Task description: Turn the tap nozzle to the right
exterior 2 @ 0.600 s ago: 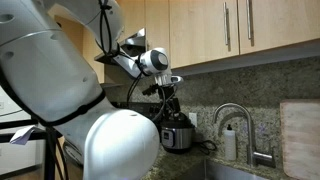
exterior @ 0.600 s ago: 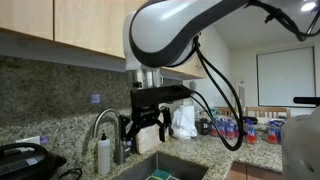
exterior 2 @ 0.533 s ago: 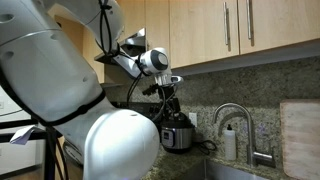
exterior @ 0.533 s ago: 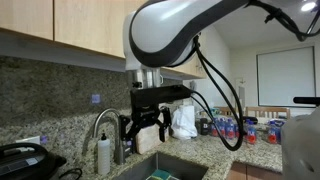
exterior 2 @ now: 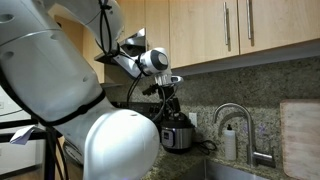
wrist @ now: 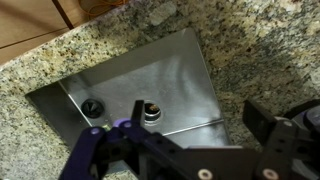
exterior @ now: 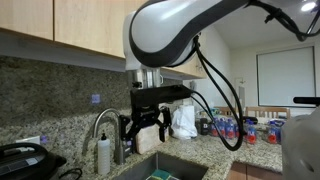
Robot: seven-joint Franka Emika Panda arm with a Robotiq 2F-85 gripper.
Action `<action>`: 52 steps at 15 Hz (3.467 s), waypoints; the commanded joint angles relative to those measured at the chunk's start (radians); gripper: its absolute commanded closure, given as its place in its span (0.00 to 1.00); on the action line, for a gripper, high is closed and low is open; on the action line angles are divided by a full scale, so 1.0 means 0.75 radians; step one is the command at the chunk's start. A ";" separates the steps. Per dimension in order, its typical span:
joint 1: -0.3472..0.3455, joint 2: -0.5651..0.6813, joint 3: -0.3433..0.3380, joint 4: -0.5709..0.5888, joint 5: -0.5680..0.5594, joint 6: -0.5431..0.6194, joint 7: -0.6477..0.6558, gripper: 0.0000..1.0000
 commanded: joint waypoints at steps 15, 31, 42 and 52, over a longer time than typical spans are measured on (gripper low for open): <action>0.069 0.013 -0.072 0.002 -0.020 0.042 0.016 0.00; -0.163 0.692 0.301 0.287 -0.462 0.530 0.562 0.00; 0.152 1.098 0.056 0.665 -0.779 0.225 1.612 0.00; 0.278 0.922 -0.255 0.400 -0.493 0.383 1.652 0.00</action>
